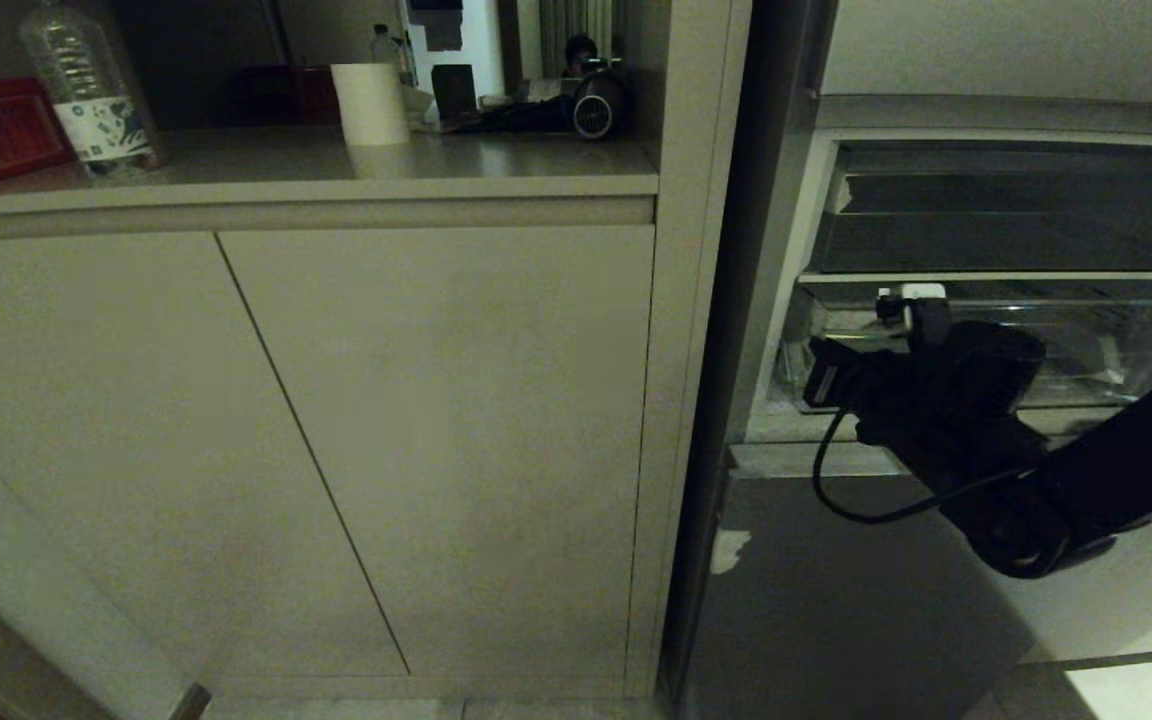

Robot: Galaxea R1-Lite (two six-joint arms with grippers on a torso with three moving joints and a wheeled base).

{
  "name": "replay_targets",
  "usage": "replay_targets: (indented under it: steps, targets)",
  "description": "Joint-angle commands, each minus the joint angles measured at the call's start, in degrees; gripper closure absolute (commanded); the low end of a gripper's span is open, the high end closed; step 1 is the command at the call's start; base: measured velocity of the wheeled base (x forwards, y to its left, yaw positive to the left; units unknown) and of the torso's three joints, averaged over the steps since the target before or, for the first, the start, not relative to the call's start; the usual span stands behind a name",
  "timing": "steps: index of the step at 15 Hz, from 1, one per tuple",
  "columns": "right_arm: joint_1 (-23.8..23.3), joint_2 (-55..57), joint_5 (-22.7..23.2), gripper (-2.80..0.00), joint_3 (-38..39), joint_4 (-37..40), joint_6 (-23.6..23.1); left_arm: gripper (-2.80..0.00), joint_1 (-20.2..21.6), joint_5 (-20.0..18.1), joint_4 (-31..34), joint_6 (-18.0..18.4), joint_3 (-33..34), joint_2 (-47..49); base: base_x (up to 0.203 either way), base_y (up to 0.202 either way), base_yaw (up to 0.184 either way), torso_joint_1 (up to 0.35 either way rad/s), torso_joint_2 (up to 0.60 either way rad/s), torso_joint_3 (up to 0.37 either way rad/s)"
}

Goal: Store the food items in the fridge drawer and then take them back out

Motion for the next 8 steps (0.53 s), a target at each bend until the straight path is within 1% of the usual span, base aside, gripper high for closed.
replay_targets:
  steps: [1, 3, 4, 5, 8]
  targets:
    - [0.91, -6.34, -0.15, 0.00, 6.68, -0.40, 0.09, 0.00, 0.00, 0.01, 0.02, 0.00, -0.02, 0.04, 0.000, 0.000, 0.000, 0.000, 0.00, 0.000]
    - [2.26, -10.01, -0.43, 0.00, 12.28, -0.41, 0.05, 0.00, 0.00, 0.01, 0.02, 0.00, -0.02, 0.04, 0.000, 0.000, 0.000, 0.000, 0.00, 0.000]
    - [3.24, -11.56, -1.19, -1.47, 14.54, -0.42, 0.04, 0.00, 0.00, 0.01, 0.02, 0.00, -0.02, 0.04, 0.000, 0.000, 0.000, 0.000, 0.00, 0.000]
    - [4.30, -13.27, -2.40, -2.80, 17.06, -0.42, 0.04, 0.00, 0.00, 0.01, 0.02, 0.00, 0.03, 0.04, 0.000, 0.000, 0.000, 0.000, 0.00, 0.000]
    - [6.30, -19.14, -4.23, -2.80, 24.63, -0.34, 0.12, 0.00, 0.00, 0.01, 0.02, 0.00, -0.02, 0.04, 0.000, 0.000, 0.000, 0.000, 0.00, 0.000]
